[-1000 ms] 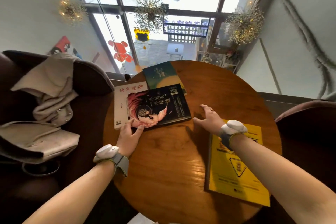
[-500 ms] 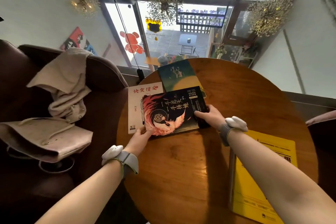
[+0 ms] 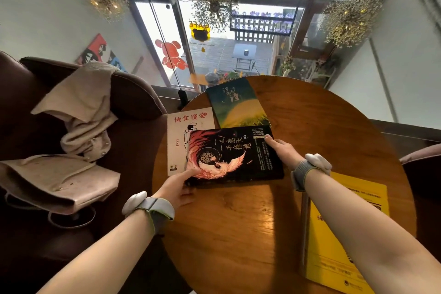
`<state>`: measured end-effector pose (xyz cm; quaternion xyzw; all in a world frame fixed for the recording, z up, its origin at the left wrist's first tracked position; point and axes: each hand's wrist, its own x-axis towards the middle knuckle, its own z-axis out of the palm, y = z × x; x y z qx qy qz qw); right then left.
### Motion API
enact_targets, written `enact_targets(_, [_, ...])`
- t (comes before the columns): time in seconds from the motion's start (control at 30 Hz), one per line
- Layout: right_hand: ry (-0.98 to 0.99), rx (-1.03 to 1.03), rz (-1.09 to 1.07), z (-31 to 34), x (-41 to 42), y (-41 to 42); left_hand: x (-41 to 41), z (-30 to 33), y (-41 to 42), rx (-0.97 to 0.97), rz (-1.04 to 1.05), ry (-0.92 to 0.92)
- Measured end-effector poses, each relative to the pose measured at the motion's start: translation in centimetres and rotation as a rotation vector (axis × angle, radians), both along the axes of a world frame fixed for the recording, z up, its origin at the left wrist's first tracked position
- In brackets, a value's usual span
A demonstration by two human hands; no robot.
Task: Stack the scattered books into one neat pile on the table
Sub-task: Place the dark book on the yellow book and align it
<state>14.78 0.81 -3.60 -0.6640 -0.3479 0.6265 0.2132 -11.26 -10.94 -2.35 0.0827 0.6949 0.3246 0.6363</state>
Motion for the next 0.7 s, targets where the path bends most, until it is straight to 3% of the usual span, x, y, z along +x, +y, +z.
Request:
enact_targets(0.17, [0.077, -0.033, 0.024, 0.5, 0.8, -1.6, 1.0, 0.7, -0.6, 0.133, 0.316, -0.336])
enact_targets(0.27, [0.168, -0.041, 0.039, 1.4, 1.3, -3.1, 2.5, 1.2, -0.7, 0.161, 0.398, -0.465])
enact_targets(0.53, [0.347, -0.024, 0.106, 2.4, 4.7, -7.4, 6.9, 1.5, -1.4, 0.23, 0.383, -0.578])
enact_targets(0.7, [0.394, -0.008, -0.065, 2.0, 7.6, -10.0, 11.2, 3.2, -0.5, 0.245, 0.195, -0.581])
